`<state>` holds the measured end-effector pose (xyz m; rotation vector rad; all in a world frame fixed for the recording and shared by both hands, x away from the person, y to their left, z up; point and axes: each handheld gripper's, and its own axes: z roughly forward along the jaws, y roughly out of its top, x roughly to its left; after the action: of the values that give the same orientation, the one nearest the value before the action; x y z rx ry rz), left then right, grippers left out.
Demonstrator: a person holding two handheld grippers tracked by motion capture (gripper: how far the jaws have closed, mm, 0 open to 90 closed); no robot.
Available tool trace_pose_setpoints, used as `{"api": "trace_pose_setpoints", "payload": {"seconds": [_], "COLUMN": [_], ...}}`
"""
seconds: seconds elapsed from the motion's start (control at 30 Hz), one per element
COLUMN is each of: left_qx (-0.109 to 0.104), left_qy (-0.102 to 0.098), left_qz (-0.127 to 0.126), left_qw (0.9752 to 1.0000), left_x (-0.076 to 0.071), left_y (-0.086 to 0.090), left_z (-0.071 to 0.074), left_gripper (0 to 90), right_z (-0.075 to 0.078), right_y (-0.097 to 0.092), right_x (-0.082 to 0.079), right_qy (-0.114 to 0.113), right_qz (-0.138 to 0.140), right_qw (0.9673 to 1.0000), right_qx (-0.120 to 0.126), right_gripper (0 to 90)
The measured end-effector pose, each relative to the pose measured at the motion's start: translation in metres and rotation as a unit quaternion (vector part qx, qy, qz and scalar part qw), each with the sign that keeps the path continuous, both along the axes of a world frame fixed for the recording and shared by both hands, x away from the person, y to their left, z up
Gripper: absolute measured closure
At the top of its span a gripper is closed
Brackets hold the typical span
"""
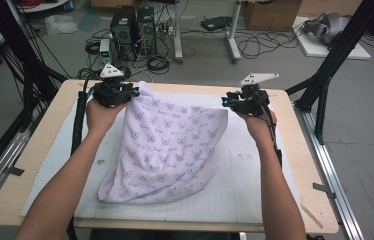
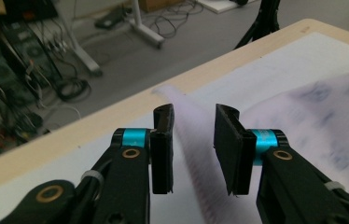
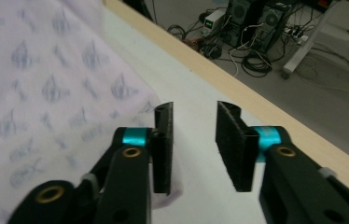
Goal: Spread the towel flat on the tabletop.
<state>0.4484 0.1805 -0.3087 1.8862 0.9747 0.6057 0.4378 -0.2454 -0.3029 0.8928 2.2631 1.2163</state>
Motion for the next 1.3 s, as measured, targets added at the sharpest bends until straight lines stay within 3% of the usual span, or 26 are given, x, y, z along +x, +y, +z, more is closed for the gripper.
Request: {"api": "trace_pose_setpoints", "payload": {"seconds": [0.07, 0.2, 0.27, 0.37, 0.53, 0.8, 1.17, 1.3], "left_qx": [0.015, 0.008, 0.01, 0.014, 0.036, 0.015, 0.025, 0.029], "left_qy": [0.022, 0.046, 0.051, 0.049, 0.034, 0.042, 0.054, 0.053], "left_qz": [-0.011, -0.025, -0.036, -0.053, -0.09, -0.121, -0.165, -0.198], "left_qw": [0.9996, 0.9986, 0.998, 0.9973, 0.9948, 0.9917, 0.9845, 0.9784], "left_x": [0.001, -0.009, -0.019, -0.036, -0.071, -0.111, -0.161, -0.179], "left_y": [0.005, 0.019, 0.022, 0.025, 0.025, 0.031, 0.03, 0.029], "left_z": [-0.011, -0.036, -0.045, -0.054, -0.068, -0.082, -0.103, -0.103], "left_gripper": [61.2, 56.8, 54.3, 51.8, 50.1, 47.7, 37.9, 36.5], "right_z": [-0.013, -0.046, -0.061, -0.076, -0.084, -0.089, -0.119, -0.125], "right_y": [0.002, 0.003, 0.004, 0.008, 0.009, 0.006, 0.016, 0.025], "right_x": [0.003, -0.008, -0.017, -0.036, -0.071, -0.119, -0.15, -0.156], "right_qy": [0.025, 0.051, 0.068, 0.075, 0.071, 0.057, 0.067, 0.073], "right_qz": [0.0, 0.014, 0.024, 0.046, 0.074, 0.104, 0.149, 0.172], "right_qw": [0.9997, 0.9986, 0.9974, 0.996, 0.9947, 0.9929, 0.9865, 0.9821], "right_qx": [-0.004, -0.01, -0.006, -0.014, -0.009, -0.005, -0.009, -0.023], "right_gripper": [59.8, 57.9, 56.5, 54.7, 52.5, 49.9, 49.5, 49.4]}}
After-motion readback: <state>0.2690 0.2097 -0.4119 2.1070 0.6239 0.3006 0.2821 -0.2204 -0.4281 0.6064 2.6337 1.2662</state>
